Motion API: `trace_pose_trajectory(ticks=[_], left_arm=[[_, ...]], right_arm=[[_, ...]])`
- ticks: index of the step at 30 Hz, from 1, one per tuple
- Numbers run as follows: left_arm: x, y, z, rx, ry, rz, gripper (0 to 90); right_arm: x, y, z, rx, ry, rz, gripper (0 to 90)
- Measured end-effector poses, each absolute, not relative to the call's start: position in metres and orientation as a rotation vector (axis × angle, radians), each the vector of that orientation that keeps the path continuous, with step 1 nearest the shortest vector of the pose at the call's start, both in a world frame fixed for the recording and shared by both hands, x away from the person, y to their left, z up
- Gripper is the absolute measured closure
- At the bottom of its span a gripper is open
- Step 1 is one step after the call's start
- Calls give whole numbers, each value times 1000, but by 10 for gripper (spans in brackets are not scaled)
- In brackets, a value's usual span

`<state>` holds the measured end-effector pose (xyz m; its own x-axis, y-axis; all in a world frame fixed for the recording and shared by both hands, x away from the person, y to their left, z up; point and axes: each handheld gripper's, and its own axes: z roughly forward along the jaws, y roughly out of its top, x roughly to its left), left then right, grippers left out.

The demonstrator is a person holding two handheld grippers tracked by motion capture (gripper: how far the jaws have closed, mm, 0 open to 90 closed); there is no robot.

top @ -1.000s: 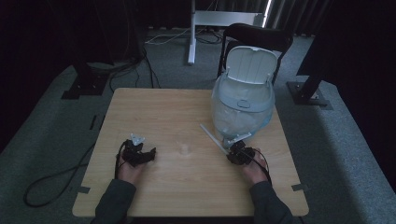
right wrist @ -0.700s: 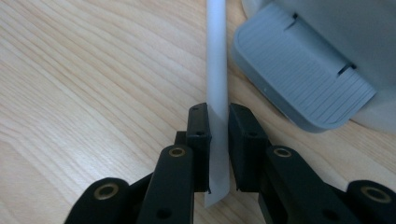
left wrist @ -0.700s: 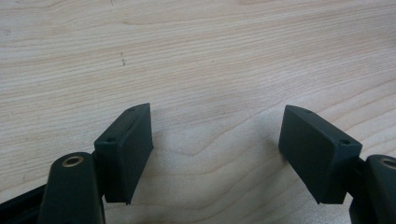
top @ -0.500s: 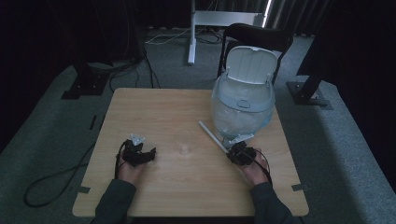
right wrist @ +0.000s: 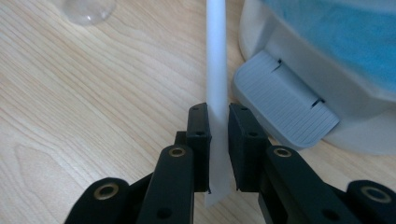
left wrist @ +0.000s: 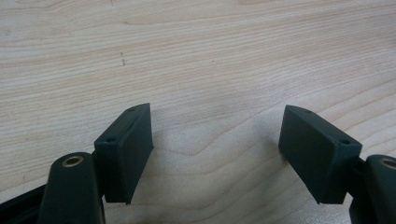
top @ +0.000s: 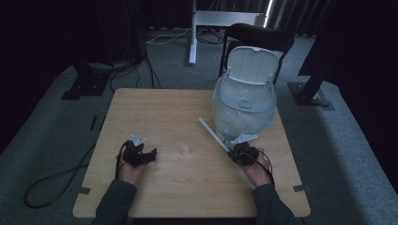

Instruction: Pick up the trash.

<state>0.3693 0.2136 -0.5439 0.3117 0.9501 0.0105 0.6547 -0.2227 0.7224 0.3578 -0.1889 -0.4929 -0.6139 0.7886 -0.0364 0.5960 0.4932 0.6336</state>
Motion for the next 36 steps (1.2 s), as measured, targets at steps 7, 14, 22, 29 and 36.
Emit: trace_pose_trajectory(ticks=[7, 14, 22, 29, 36], left_arm=[[369, 214, -544, 1964, 1417, 617, 259], [369, 214, -544, 1965, 1417, 617, 260], [369, 214, -544, 1965, 1417, 618, 259], [369, 214, -544, 1965, 1417, 617, 260], [369, 214, -544, 1965, 1417, 618, 259]], right_arm=[[351, -189, -480, 1130, 2387, 880, 789], [347, -190, -470, 1114, 2354, 921, 789], [341, -192, -455, 1083, 2316, 970, 789], [336, -192, -441, 1049, 2282, 1014, 789], [332, -192, -430, 1026, 2256, 1038, 789]])
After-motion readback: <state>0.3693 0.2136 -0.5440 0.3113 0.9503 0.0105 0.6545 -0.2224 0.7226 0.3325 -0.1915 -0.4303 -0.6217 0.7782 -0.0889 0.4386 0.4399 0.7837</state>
